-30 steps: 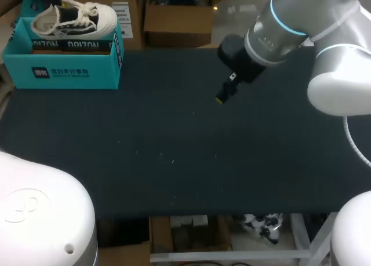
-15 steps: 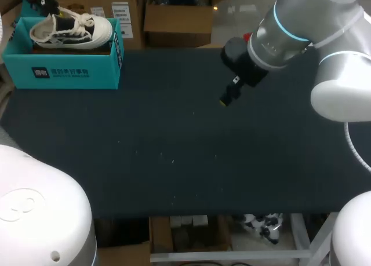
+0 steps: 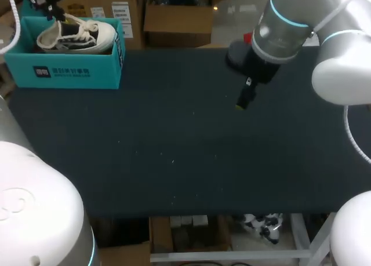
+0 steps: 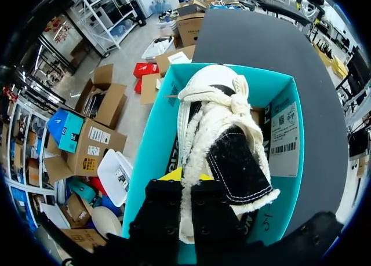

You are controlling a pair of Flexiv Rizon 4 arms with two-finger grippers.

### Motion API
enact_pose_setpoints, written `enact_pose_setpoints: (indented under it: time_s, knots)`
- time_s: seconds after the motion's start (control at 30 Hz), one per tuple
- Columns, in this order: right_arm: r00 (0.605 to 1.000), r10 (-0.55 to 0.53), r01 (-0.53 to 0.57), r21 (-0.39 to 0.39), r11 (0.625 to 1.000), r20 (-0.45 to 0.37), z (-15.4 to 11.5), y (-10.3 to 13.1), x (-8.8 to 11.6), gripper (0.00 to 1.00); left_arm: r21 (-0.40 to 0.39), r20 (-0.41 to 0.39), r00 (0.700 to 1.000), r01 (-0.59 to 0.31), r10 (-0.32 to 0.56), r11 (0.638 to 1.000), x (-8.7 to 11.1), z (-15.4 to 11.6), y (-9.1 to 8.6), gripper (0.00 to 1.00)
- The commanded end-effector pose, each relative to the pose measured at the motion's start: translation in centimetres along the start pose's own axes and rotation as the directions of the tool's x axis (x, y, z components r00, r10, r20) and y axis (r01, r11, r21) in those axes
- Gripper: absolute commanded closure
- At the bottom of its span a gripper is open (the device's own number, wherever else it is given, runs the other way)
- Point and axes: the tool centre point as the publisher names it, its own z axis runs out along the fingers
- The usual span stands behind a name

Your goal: Open the shoe tongue, take the insole out of the shoe, put the insole back into the shoe, and pack the shoe into the shoebox

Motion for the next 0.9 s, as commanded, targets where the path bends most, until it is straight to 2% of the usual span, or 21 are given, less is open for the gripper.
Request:
enact_pose_setpoints:
  time_s: [0.03, 0.13, 0.37, 0.53, 0.73, 0.9]
  knots:
    - [0.994, -0.011, 0.015, 0.029, 0.999, -0.112, -0.9, 0.4, -1.0, 0.0, -0.017, -0.158, 0.987, -0.007, 0.004, 1.0, -0.7, 1.6, -0.2, 1.0]
    - [0.993, -0.013, 0.017, 0.03, 0.999, -0.115, -0.9, 0.3, -0.9, 0.0, -0.027, -0.171, 0.985, -0.019, 0.014, 0.999, 0.1, 2.0, 0.2, 1.0]
    - [0.993, -0.013, 0.017, 0.03, 0.999, -0.115, -0.9, 0.3, -0.9, 0.0, -0.007, -0.153, 0.988, -0.032, 0.031, 0.999, 1.8, 0.7, 0.7, 1.0]
    - [0.993, -0.013, 0.017, 0.03, 0.999, -0.115, -0.9, 0.3, -0.9, 0.0, -0.004, -0.15, 0.988, -0.033, 0.032, 0.999, 1.6, 0.1, 1.0, 1.0]
    - [0.993, -0.013, 0.017, 0.03, 0.999, -0.115, -0.9, 0.3, -0.9, 0.0, -0.032, -0.195, 0.981, -0.025, 0.018, 0.999, 1.4, 2.3, 1.5, 1.0]
    - [0.993, -0.013, 0.017, 0.03, 0.999, -0.115, -0.9, 0.3, -0.9, 0.0, -0.083, -0.253, 0.967, -0.007, -0.015, 0.997, 0.7, 5.5, 1.8, 1.0]
